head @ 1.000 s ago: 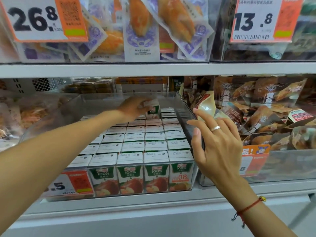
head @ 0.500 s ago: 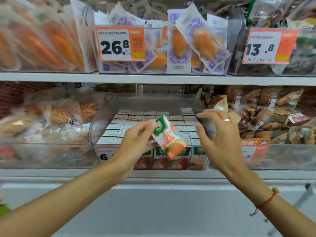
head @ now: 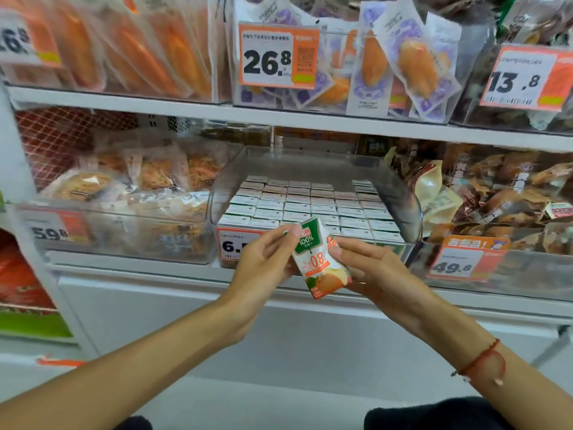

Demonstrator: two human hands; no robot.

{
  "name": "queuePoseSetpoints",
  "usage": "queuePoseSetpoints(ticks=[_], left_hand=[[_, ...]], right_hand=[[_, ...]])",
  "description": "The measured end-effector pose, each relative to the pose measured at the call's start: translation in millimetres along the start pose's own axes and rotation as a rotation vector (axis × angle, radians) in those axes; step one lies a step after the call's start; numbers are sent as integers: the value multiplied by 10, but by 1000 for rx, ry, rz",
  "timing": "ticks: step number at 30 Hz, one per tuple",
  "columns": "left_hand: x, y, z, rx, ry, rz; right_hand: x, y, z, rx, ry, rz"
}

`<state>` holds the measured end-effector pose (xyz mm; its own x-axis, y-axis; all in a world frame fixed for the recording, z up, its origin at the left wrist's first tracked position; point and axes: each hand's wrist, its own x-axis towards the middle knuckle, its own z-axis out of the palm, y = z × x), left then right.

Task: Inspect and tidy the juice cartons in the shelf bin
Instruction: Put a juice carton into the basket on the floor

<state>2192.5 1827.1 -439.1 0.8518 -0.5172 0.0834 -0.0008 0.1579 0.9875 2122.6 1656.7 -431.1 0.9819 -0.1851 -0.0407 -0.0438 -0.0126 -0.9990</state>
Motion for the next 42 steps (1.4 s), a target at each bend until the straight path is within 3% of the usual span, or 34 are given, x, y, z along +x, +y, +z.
queuePoseSetpoints(ticks=[5,10,15,20,25,29,31,37,42], left_hand=[[-99,17,49,221,-112,52],[-101,307,-368,364,-27,114],[-423,452,-1429,416,284,108],[-969,-202,-2386,338,675,-25],[-1455,-1074,-3156,312,850,-155],[-1737,-1804,-3634,284,983,-358],[-1815,-2159,-3821,316,970,-508],[-1865,-2962,-4059,630,813,-787],[-1849,-3327,-3993,689,785,-947]], right_hand=[[-16,9,138,40,55,-49],[96,-96,517,65,7,-127],[476,-53,1505,-117,-222,-146],[835,504,2619,-314,-494,-100],[1082,1507,3269,-772,-611,-282],[1048,2195,3490,-1084,-751,-495],[1013,2390,3544,-1115,-741,-601],[1024,2519,3539,-1141,-704,-576],[992,2518,3545,-1177,-697,-551]])
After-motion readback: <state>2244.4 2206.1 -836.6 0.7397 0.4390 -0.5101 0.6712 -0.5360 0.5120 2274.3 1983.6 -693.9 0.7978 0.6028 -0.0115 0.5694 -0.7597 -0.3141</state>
